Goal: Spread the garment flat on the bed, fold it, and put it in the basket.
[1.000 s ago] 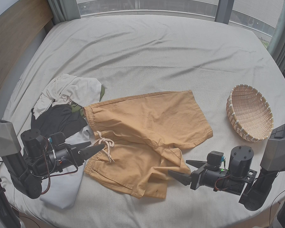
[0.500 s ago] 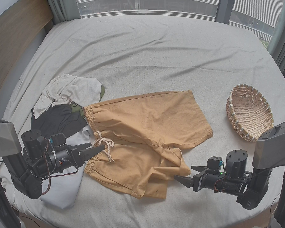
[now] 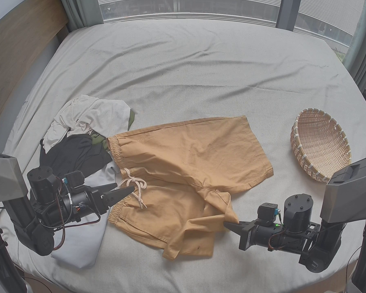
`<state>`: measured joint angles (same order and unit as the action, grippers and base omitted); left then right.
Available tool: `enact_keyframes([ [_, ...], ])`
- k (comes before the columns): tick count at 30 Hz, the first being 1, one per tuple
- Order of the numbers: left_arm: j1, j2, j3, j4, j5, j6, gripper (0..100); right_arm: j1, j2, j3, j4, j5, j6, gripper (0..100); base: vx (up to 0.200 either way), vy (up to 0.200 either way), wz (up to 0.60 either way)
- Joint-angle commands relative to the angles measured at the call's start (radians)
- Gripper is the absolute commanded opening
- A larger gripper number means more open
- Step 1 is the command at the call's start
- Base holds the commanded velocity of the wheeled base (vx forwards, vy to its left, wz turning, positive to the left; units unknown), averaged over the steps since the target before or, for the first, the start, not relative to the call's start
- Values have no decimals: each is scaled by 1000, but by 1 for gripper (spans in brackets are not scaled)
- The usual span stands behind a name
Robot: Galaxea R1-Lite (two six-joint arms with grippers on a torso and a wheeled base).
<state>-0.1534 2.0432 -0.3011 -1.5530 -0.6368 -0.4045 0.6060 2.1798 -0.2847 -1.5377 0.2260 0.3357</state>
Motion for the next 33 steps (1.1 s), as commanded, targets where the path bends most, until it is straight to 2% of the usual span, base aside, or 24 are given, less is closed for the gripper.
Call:
enact_keyframes([
  [1,-2,3,0,-2,0,-1,100,11,-35,-93,2,9,72,0,0,0,0],
  [5,-2,3,0,-2,0,-1,100,8,5,-149,2,70,118,0,0,0,0],
  [11,0,3,0,-2,-1,-1,100,-6,81,-263,37,75,121,0,0,0,0],
  [21,-2,3,2,-2,0,-1,100,-9,132,-355,60,78,121,0,0,0,0],
  [22,-2,3,0,-2,0,-1,100,-8,135,-361,60,78,121,100,0,0,0],
  [28,0,5,0,-2,0,-1,100,-14,132,-347,47,72,121,100,0,0,0],
  [33,-2,5,0,-2,0,1,100,-34,100,-226,39,70,77,100,0,0,0],
])
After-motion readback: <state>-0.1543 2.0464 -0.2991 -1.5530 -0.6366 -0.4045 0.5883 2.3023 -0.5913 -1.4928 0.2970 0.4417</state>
